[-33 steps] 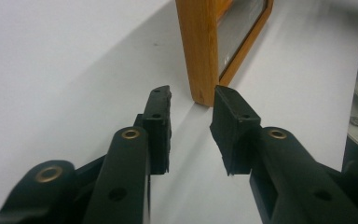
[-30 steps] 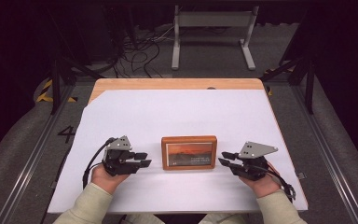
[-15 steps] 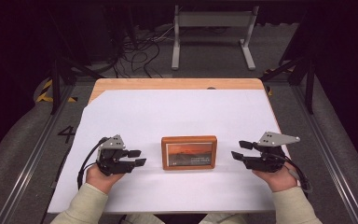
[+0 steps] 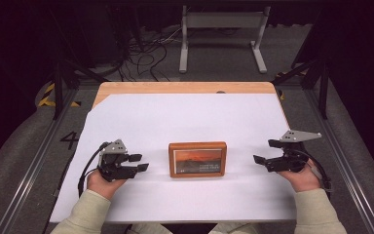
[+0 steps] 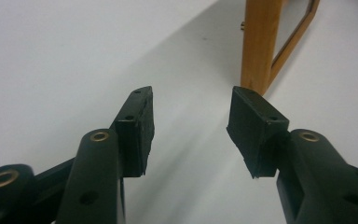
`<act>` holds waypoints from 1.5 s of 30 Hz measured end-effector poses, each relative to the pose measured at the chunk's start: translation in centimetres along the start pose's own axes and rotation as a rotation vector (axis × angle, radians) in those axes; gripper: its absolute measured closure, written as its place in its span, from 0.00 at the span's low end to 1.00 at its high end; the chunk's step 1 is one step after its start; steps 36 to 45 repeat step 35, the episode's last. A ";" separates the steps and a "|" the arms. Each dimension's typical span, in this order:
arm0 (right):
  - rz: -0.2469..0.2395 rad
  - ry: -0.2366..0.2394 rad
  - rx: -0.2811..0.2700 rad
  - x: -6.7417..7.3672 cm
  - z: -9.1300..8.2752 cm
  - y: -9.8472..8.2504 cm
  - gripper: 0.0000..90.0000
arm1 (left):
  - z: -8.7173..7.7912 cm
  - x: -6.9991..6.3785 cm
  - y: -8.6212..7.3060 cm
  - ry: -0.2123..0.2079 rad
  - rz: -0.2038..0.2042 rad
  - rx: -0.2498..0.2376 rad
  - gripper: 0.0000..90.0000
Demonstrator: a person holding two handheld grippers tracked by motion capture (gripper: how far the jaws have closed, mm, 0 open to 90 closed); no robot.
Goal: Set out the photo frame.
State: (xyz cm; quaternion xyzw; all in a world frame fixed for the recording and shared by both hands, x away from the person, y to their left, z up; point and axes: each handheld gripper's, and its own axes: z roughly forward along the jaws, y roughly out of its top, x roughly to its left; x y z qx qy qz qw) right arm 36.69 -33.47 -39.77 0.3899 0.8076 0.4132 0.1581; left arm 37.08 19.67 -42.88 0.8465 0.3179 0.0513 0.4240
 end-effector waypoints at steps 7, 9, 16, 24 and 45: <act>0.011 0.018 -0.034 -1.2 1.0 -1.5 0.00 | 0.3 0.6 -0.2 0.015 -0.003 -0.006 0.49; 0.011 0.026 -0.030 -1.4 1.6 -2.1 0.00 | 0.4 0.6 -0.4 0.032 0.006 -0.018 0.46; -0.012 0.036 -0.024 -1.5 3.5 -3.5 0.00 | 0.8 0.7 -0.8 0.040 0.002 -0.039 0.43; -0.032 0.032 0.018 -0.8 4.3 -3.8 0.00 | 0.9 0.8 -0.9 0.039 0.004 -0.036 0.42; -0.001 0.041 0.009 -0.5 4.3 -3.5 0.00 | 0.9 1.0 -0.9 0.040 -0.008 -0.029 0.40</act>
